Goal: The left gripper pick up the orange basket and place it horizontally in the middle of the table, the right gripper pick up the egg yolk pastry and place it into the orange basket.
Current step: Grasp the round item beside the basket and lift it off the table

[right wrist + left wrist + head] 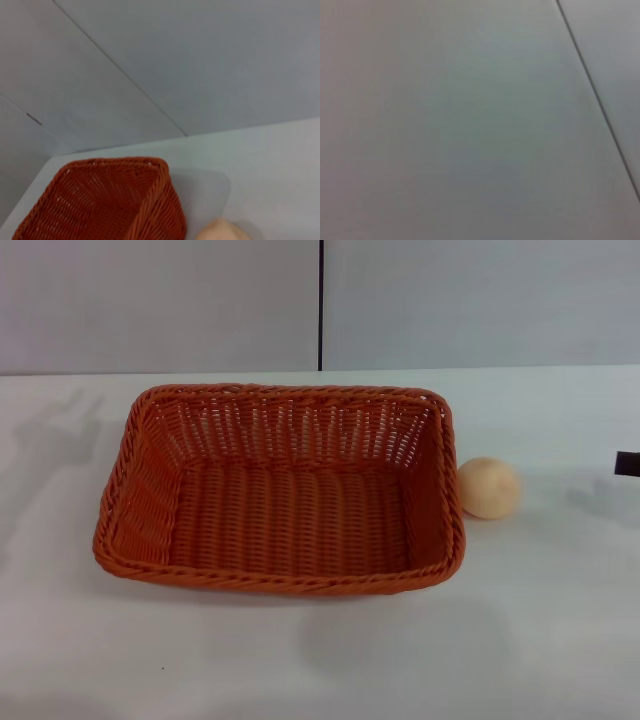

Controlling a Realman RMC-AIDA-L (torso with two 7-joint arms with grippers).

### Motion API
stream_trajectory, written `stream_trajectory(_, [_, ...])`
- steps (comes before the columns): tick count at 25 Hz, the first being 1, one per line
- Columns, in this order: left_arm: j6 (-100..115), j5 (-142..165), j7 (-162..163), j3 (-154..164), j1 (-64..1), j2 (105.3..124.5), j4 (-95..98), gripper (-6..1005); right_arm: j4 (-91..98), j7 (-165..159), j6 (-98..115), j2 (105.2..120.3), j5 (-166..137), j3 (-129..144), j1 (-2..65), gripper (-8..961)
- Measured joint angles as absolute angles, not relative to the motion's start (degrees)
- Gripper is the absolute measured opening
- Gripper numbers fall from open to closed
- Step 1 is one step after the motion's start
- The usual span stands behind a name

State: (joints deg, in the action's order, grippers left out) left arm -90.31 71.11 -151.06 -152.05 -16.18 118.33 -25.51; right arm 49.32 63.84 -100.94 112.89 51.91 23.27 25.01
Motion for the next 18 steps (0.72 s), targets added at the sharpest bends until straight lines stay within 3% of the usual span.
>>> stream_trajectory(2, [-89.4,70.9,-151.1,-151.9,-16.4,118.37,-25.4,227,47.7,60.4,-101.1,111.57,51.0,23.6,26.3,654])
stream_trajectory(6, [-89.0,70.8,-151.0,-151.7,-16.5,118.37,-25.4,333,47.3,56.4,-101.2,111.01,51.0,24.4,26.8,653])
stream_trajectory(18, [-88.3,70.8,-151.1,-151.5,-17.3,118.36,-23.9,332,40.4,45.9,-99.2,109.84,48.2,29.6,30.5,653])
